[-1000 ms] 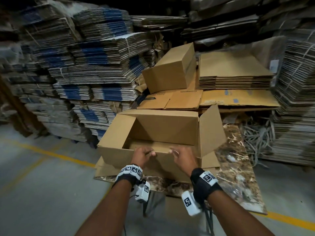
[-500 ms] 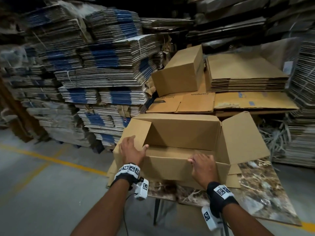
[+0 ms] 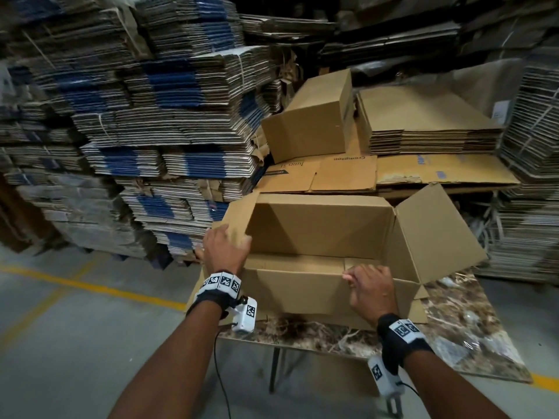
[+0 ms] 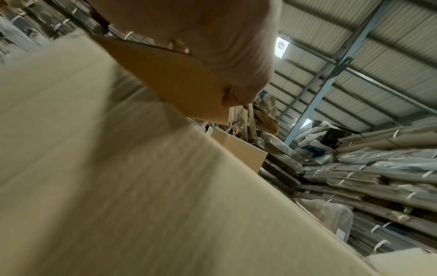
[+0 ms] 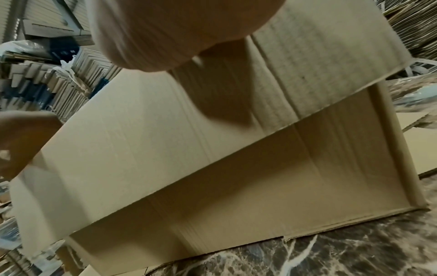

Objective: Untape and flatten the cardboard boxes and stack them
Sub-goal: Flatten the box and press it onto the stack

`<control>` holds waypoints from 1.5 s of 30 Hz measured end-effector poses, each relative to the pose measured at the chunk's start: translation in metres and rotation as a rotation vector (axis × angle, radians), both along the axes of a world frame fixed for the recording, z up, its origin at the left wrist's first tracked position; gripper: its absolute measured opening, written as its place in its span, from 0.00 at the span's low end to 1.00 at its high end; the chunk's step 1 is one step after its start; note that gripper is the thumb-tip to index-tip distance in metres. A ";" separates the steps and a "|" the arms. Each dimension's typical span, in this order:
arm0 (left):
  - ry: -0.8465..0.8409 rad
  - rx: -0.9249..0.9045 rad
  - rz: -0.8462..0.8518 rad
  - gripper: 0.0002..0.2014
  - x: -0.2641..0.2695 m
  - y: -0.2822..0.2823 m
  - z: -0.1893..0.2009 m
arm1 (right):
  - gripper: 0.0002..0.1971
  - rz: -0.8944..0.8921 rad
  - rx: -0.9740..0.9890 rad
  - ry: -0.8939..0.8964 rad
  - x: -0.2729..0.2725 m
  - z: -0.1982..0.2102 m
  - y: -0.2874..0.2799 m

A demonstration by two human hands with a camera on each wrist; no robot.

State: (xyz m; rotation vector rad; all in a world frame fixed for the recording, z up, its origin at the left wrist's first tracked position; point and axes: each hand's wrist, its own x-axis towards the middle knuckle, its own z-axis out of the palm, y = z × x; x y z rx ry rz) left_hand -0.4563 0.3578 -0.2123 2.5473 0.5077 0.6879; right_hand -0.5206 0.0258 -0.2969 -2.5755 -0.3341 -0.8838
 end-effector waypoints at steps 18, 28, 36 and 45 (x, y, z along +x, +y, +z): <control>0.511 -0.552 0.061 0.47 0.004 0.093 -0.059 | 0.10 0.059 -0.107 0.129 -0.021 0.004 -0.007; 0.394 -0.294 0.158 0.26 -0.035 0.052 -0.015 | 0.40 -0.566 -0.060 0.509 0.002 0.038 -0.064; 0.274 -0.218 0.186 0.27 -0.072 0.047 -0.003 | 0.20 -0.412 0.398 0.725 0.012 0.042 -0.095; -0.116 -0.280 0.387 0.28 -0.125 0.073 0.065 | 0.07 -0.106 0.588 0.455 0.026 0.112 -0.065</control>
